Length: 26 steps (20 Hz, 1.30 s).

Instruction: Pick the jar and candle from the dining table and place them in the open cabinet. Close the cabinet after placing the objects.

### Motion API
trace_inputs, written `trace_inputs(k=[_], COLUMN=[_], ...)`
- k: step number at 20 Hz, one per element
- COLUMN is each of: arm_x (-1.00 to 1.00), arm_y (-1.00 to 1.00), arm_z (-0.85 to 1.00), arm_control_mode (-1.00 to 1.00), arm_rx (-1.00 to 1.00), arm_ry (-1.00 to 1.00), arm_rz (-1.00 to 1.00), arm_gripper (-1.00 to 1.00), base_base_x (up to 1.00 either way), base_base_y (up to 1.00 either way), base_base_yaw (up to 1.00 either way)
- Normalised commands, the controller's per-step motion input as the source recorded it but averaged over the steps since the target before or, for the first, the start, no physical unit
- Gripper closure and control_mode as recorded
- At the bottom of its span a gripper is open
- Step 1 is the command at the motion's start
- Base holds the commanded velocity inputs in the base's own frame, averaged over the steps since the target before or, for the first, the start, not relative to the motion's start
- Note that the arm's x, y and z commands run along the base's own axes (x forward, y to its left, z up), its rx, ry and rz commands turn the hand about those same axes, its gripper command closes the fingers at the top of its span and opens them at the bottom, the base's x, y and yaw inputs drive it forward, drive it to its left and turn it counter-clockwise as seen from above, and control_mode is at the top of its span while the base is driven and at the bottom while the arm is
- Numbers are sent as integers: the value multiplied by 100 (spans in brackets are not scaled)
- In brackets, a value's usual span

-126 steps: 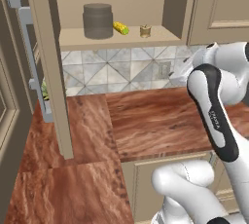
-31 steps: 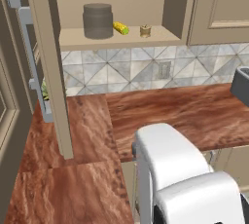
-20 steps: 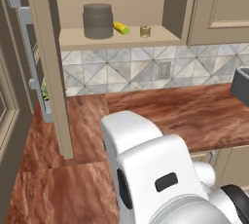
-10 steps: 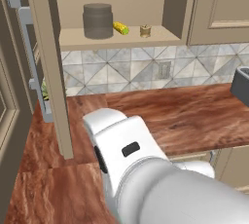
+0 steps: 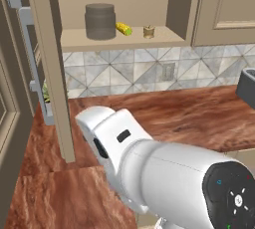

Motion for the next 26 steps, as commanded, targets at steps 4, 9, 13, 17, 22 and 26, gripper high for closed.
trace_inputs(k=[4, 9, 13, 17, 22, 26], arm_x=[0, -3, 0, 2, 30, 47], arm_y=[55, 51, 40, 26, 12, 18], arm_z=[-17, -2, 0, 0, 0, -5], arm_control_mode=[-100, -100, -100, -100, -100, -100], arm_rx=[-11, -12, -17, -17, -11, -1], arm_ry=[-1, -6, -12, -19, -16, -8], arm_rz=[14, 7, 0, 0, 0, 0], arm_gripper=[-100, -100, -100, -100, -100, -100], base_base_x=[0, 0, 0, 0, 0, 0], base_base_y=[0, 0, 0, 0, 0, 0], base_base_yaw=[0, 0, 0, 0, 0, 0])
